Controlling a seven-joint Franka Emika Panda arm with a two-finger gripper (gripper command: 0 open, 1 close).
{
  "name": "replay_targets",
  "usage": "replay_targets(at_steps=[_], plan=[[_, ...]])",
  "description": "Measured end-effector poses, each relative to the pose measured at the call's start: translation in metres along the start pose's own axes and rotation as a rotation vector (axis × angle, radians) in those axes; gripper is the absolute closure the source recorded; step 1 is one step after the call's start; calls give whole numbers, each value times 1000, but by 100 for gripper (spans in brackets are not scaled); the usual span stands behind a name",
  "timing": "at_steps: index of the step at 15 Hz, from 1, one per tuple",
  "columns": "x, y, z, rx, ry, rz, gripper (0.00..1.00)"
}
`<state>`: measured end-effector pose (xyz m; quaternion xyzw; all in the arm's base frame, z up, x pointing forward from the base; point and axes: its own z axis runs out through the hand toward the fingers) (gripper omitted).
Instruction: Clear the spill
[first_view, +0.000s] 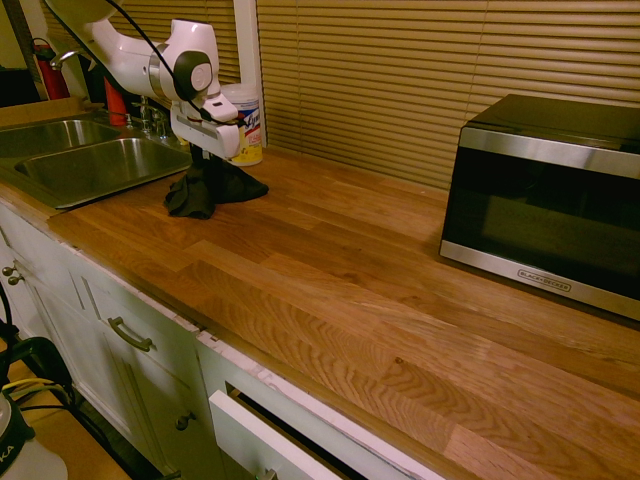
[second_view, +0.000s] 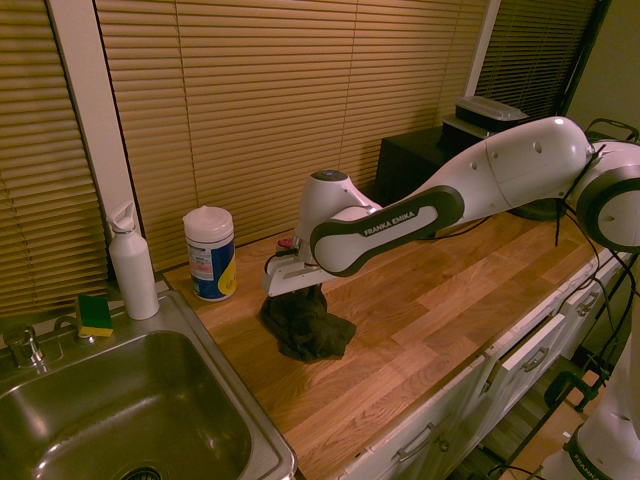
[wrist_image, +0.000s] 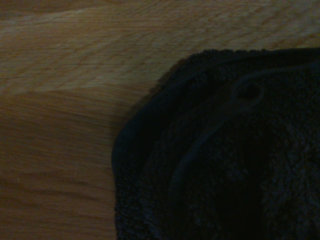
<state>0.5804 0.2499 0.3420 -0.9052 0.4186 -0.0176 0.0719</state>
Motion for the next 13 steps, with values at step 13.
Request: replay_targets(at_steps=[13], plan=[[-42,-3,-100,57,26,-17,0]])
